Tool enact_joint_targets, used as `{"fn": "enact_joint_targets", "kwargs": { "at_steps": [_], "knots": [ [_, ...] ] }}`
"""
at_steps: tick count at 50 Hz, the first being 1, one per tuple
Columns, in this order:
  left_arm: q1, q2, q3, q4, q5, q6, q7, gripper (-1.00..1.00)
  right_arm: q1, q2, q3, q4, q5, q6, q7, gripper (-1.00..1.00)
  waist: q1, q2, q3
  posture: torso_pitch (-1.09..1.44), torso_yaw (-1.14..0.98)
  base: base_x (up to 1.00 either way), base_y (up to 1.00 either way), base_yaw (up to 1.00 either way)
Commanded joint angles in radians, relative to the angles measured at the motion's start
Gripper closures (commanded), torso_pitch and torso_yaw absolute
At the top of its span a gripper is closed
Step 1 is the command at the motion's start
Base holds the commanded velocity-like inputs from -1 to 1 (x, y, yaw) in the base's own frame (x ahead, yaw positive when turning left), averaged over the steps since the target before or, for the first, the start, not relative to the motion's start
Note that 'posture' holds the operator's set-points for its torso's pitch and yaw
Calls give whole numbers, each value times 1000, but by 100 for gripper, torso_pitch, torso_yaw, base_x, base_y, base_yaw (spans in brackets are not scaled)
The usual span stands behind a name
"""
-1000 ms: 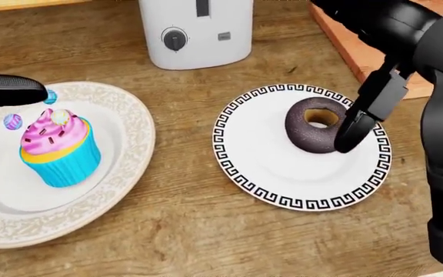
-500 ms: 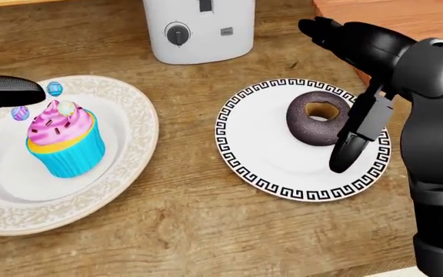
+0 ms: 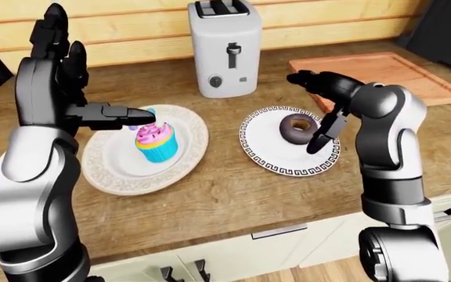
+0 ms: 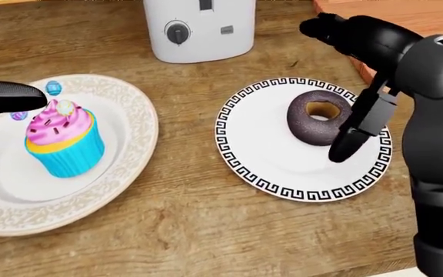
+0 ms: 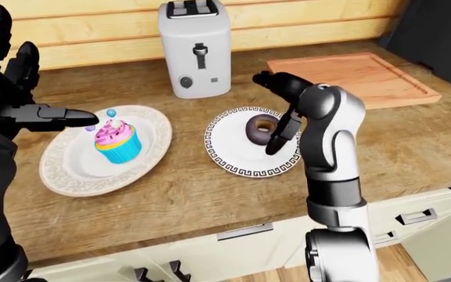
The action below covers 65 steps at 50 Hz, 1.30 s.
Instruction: Move the dessert items from the plate to the tray.
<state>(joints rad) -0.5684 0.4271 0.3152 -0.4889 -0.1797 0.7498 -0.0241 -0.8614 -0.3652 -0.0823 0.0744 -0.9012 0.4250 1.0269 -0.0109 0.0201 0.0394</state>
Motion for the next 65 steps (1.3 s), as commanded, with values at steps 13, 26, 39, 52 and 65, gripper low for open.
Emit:
{"fn": "enact_joint_targets", "kwargs": {
  "at_steps": [13, 26, 39, 52, 65],
  "knots": [
    [-37, 26, 19, -30, -3, -16, 3, -100, 10, 12, -1, -71, -22, -38, -55, -67, 0, 1, -26, 0, 0, 0, 0, 0],
    [-30, 29, 23, -39, -5, -14, 1, -100, 44, 27, -2, -126, -49, -48, -47, -58, -1, 1, -25, 0, 0, 0, 0, 0],
    [-25, 29, 27, -46, -5, -11, 2, -100, 58, 36, 0, -135, -54, -62, -50, -36, -2, 1, -25, 0, 0, 0, 0, 0],
    [-19, 34, 33, -54, -6, -9, 0, -100, 60, 38, 0, -141, -57, -69, -37, -25, -2, 2, -25, 0, 0, 0, 0, 0],
    [-30, 47, 41, -66, -18, 11, 6, -100, 45, 38, 1, -145, -57, -74, -28, 9, -2, 2, -26, 0, 0, 0, 0, 0]
  ]
}}
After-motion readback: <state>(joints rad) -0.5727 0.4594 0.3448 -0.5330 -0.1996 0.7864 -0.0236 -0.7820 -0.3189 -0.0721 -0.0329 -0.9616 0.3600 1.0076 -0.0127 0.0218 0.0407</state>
